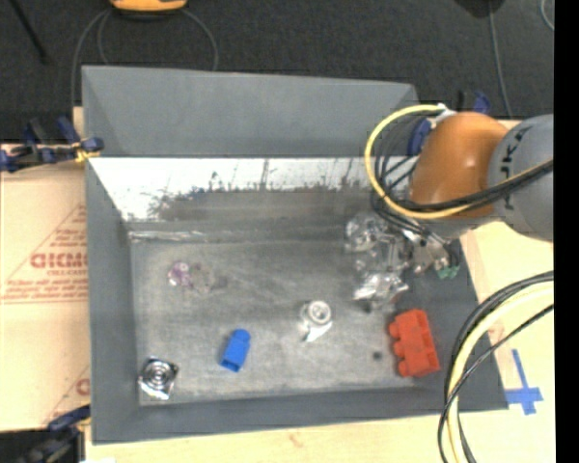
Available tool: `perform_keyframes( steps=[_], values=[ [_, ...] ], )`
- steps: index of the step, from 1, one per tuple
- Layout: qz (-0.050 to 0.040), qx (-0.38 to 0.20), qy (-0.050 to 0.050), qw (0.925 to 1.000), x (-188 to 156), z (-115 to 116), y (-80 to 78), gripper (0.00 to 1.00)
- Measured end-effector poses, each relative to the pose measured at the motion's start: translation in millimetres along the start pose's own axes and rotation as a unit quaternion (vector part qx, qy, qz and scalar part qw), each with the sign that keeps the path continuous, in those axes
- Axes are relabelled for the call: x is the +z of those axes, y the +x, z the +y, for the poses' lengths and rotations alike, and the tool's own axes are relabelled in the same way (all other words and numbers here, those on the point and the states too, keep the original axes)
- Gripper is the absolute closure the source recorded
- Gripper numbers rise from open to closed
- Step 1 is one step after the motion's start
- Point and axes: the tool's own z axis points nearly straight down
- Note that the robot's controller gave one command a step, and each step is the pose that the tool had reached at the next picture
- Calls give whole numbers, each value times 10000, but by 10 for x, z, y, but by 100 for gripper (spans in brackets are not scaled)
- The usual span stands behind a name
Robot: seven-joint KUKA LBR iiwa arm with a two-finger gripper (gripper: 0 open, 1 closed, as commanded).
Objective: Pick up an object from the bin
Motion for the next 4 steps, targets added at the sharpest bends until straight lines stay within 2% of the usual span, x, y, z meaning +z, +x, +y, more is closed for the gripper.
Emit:
perform_keyframes(
  steps=[1, 2, 3, 4],
  values=[
    [19, 200, -93, 9998, -204, -211, 59, 0],
    [12, 354, -90, 9993, -303, -278, 26, 0],
    [-36, 919, -49, 9958, -215, -273, 23, 0],
    [-66, 658, -42, 9978, -183, -284, -2, 0]
  ],
)
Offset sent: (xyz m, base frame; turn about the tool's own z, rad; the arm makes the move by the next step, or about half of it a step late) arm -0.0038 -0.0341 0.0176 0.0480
